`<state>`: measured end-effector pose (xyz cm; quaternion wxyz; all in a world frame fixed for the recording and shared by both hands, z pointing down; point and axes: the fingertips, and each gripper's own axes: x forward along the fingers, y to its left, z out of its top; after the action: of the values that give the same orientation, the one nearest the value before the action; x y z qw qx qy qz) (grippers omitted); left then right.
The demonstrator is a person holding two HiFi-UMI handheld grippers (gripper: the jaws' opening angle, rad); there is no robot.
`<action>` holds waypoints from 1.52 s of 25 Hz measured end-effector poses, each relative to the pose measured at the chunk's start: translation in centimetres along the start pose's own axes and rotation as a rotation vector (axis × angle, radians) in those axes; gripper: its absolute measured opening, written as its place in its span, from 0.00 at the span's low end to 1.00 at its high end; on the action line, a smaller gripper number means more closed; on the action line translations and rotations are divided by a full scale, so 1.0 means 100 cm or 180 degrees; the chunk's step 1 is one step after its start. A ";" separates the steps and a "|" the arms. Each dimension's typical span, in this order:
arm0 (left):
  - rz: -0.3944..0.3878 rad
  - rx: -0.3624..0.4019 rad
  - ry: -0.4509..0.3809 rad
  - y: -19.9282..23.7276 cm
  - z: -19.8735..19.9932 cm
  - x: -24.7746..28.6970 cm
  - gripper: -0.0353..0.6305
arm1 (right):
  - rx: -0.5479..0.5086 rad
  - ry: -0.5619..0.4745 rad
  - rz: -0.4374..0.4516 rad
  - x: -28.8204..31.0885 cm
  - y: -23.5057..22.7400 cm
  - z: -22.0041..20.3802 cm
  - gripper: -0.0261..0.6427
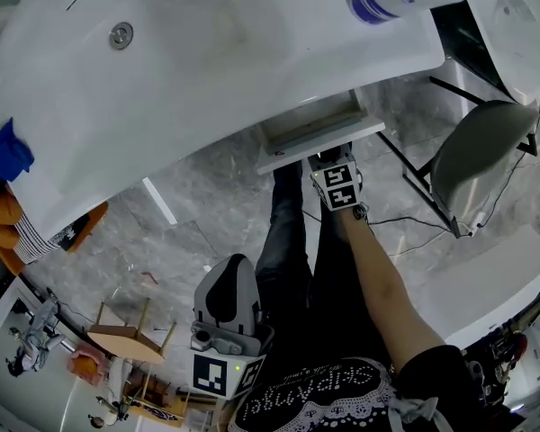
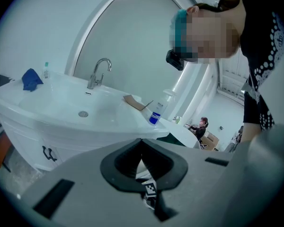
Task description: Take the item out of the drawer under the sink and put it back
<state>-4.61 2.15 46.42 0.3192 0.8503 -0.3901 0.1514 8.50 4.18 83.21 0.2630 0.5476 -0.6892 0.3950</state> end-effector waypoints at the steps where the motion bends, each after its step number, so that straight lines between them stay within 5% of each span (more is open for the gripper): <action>1: -0.0004 0.0011 -0.0019 0.000 0.002 -0.001 0.06 | -0.0010 -0.0022 -0.0016 -0.005 0.000 0.002 0.25; 6: -0.0006 0.0057 -0.0109 -0.001 0.015 -0.006 0.06 | -0.0086 -0.0192 -0.0035 -0.037 -0.002 0.013 0.23; 10: -0.0013 0.0083 -0.0192 -0.003 0.026 -0.011 0.06 | -0.0099 -0.0321 -0.0068 -0.064 -0.007 0.024 0.07; 38: -0.0028 0.0438 -0.0664 -0.007 0.084 -0.046 0.06 | -0.0212 -0.1058 -0.0060 -0.180 0.026 0.134 0.06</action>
<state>-7.01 -0.43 37.47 0.2184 0.8830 -0.4062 0.0872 11.69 3.12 60.87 0.1671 0.6028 -0.7307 0.2735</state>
